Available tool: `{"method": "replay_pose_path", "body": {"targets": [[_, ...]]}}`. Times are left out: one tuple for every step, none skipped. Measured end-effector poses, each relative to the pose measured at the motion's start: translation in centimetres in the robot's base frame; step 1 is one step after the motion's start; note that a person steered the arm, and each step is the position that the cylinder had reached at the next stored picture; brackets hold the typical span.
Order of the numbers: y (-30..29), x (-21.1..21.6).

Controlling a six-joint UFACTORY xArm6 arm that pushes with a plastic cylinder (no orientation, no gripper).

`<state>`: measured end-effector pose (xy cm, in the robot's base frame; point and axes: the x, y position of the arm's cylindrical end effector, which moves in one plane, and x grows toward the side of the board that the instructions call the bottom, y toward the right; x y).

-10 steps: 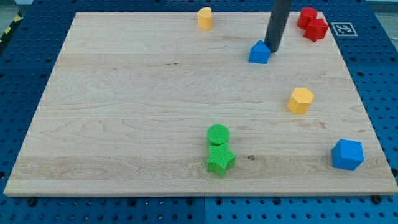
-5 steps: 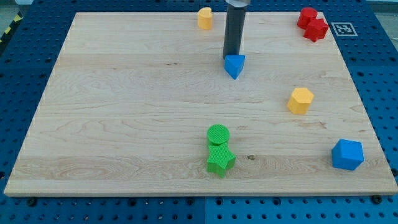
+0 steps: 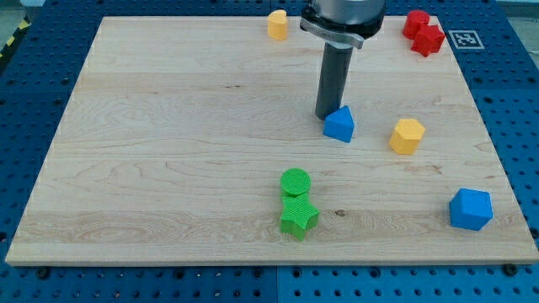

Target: Place the yellow heart and the blue triangle in a diagonal line

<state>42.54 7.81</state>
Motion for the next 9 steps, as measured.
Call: {"method": "replay_pose_path", "body": {"targets": [[1.1, 1.3], [2.5, 2.4], [3.3, 4.0], [3.7, 5.8], [4.3, 7.5], [5.2, 9.8], [5.8, 11.9], [6.9, 12.4], [7.5, 12.4]]}}
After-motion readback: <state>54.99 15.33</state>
